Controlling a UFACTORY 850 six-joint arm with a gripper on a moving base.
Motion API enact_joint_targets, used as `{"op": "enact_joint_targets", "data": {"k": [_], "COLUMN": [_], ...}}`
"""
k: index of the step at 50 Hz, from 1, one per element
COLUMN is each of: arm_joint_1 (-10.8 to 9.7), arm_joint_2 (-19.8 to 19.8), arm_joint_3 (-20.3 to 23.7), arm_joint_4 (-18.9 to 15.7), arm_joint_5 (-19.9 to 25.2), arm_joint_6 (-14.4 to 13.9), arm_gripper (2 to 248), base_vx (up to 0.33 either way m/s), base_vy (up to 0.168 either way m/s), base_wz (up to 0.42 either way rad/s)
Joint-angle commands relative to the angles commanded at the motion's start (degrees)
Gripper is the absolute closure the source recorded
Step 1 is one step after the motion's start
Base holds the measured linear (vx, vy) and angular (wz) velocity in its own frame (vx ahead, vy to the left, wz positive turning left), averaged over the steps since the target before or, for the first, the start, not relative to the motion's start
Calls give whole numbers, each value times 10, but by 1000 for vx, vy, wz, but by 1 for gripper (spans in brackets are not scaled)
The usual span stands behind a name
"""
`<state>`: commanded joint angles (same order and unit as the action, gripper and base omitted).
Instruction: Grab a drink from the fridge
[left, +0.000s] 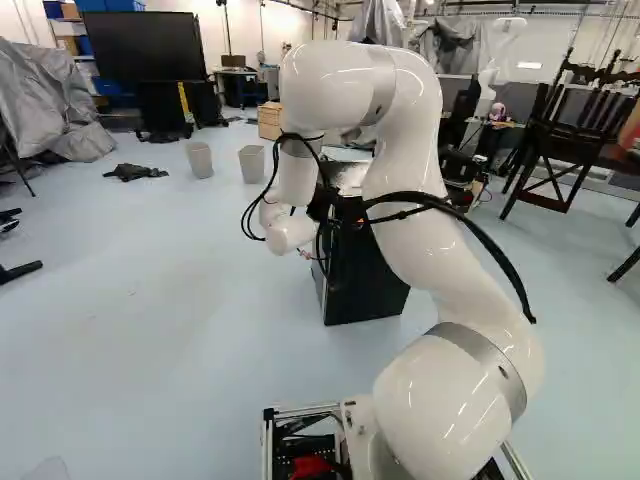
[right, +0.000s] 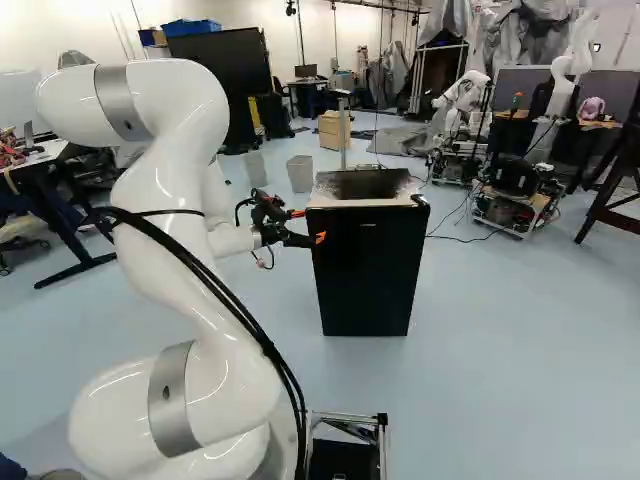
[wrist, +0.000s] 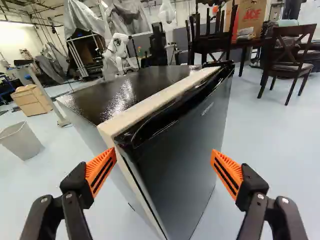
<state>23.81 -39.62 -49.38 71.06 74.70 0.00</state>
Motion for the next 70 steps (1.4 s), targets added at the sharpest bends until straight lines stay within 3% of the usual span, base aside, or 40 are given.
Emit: {"op": "enact_joint_targets", "data": {"k": [20, 70], "arm_joint_1": [-12, -41], "arm_joint_2": [7, 87], "arm_joint_3": [12, 155], "arm_joint_4": [0, 0], "arm_joint_5": [0, 0], "arm_joint_6": [0, 0], "arm_gripper": [3, 3], "base_vx": [0, -1], "base_vy": [0, -3], "base_wz": [0, -2]}}
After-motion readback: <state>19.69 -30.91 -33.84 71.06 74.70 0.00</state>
